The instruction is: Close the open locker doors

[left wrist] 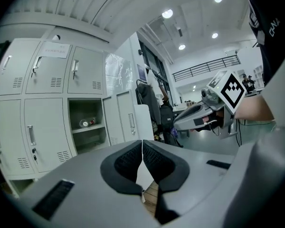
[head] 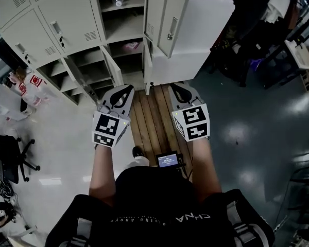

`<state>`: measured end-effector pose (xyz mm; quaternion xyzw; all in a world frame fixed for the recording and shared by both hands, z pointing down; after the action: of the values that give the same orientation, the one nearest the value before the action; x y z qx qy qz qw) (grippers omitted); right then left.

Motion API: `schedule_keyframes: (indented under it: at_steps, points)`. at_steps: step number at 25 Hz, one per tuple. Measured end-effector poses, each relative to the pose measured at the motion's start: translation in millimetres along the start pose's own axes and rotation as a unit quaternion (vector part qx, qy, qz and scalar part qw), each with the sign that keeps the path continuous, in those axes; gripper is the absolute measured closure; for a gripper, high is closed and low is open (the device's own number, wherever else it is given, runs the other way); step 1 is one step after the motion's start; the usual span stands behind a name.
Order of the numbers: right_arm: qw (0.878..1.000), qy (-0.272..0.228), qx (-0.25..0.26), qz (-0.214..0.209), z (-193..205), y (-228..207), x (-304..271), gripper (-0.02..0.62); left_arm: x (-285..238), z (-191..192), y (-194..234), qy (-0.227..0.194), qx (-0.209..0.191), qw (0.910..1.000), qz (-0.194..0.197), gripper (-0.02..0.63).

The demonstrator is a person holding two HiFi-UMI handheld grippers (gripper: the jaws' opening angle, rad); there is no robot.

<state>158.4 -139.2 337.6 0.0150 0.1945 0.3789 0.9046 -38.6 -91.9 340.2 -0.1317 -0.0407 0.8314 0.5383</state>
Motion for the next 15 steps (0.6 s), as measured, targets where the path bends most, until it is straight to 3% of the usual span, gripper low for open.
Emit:
schedule_keyframes:
  at_steps: [4,10,15]
  points:
    - [1.000,0.005,0.011,-0.004,-20.1,-9.3,-46.5,0.561,-22.0,8.3,38.8,-0.002,0.010,0.9999,-0.003,0.586]
    - [0.999,0.040,0.011,-0.010,-12.4,-19.7,-89.1,0.561,-50.0,29.6,68.1,0.011,0.038,0.9992,-0.005,0.586]
    - [0.999,0.039,-0.004,-0.002,-14.0,-49.3,-124.0,0.561,-74.3,33.3,97.2,0.004,0.079,0.9945,-0.069,0.586]
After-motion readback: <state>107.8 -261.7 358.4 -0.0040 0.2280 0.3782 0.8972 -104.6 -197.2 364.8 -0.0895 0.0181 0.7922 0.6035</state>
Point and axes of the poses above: the fingertips, and each gripper's own axes: x backward along the fingers, y to its left, z out of its underside, the point moved 8 cm from there along x, backward along the fingers, and after that the axes turned 3 degrees about -z, right-handed, at the moved point
